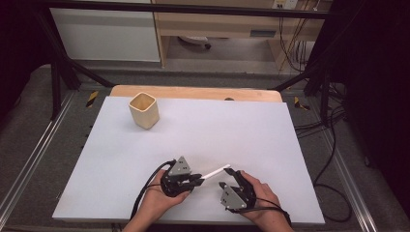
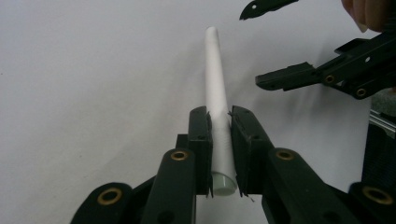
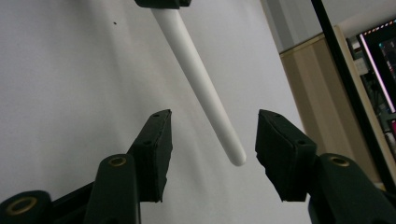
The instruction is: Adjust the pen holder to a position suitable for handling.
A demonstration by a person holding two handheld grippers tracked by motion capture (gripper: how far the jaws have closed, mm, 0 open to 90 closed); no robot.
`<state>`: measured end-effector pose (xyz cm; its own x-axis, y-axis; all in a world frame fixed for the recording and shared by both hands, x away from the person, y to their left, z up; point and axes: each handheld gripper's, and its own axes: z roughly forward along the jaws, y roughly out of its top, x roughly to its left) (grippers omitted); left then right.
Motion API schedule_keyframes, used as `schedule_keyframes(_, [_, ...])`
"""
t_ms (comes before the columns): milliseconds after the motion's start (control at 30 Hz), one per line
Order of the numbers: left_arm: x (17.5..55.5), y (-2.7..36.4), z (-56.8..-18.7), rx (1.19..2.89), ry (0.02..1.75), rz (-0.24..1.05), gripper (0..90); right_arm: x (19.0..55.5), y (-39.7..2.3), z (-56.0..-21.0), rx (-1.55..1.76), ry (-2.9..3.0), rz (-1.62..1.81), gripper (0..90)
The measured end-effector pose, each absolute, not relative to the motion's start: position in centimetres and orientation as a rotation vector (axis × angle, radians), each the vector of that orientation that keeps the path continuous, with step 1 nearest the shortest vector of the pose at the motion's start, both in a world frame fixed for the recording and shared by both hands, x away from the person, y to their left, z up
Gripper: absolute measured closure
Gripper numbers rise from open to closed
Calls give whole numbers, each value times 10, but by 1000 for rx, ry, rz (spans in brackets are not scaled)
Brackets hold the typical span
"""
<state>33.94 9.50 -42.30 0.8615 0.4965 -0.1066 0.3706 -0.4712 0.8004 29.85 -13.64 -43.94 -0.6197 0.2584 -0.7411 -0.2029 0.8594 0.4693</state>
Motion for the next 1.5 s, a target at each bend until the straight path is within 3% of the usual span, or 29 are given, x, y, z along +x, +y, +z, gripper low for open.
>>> schedule_keyframes(1200, [334,87,-422,2132,534,108,788,284,-115,-448,-191,2092,493,727])
schedule_keyframes(1500, [331,84,-423,2138,505,93,788,283,-115,-449,-193,2113,497,738])
